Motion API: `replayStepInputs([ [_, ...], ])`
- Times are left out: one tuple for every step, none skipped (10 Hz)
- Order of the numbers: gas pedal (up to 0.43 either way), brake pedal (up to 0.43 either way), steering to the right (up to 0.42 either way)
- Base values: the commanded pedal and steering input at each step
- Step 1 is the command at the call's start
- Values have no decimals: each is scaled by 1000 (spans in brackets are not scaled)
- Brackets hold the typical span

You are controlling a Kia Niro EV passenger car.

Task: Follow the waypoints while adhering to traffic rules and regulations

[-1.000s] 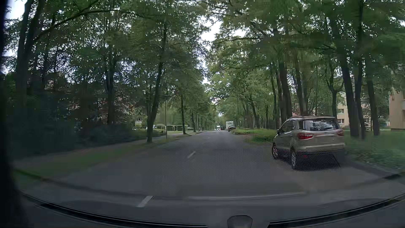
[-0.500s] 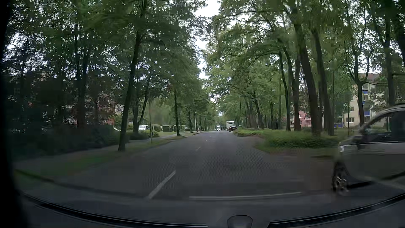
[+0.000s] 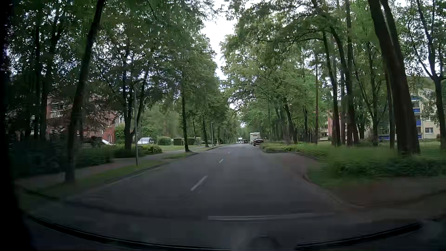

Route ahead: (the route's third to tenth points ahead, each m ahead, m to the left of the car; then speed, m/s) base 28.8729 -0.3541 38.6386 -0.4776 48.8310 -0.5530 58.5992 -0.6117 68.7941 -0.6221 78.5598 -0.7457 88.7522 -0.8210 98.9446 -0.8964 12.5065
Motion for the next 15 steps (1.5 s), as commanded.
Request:
replayStepInputs([
  [177,6,2],
  [177,6,2],
  [177,6,2],
  [177,6,2],
  [169,6,2],
  [169,6,2],
  [169,6,2],
  [157,6,2],
  [138,6,3],
  [130,6,2],
  [130,6,3],
  [130,6,3],
  [130,6,2],
  [130,6,3],
  [130,6,3],
])
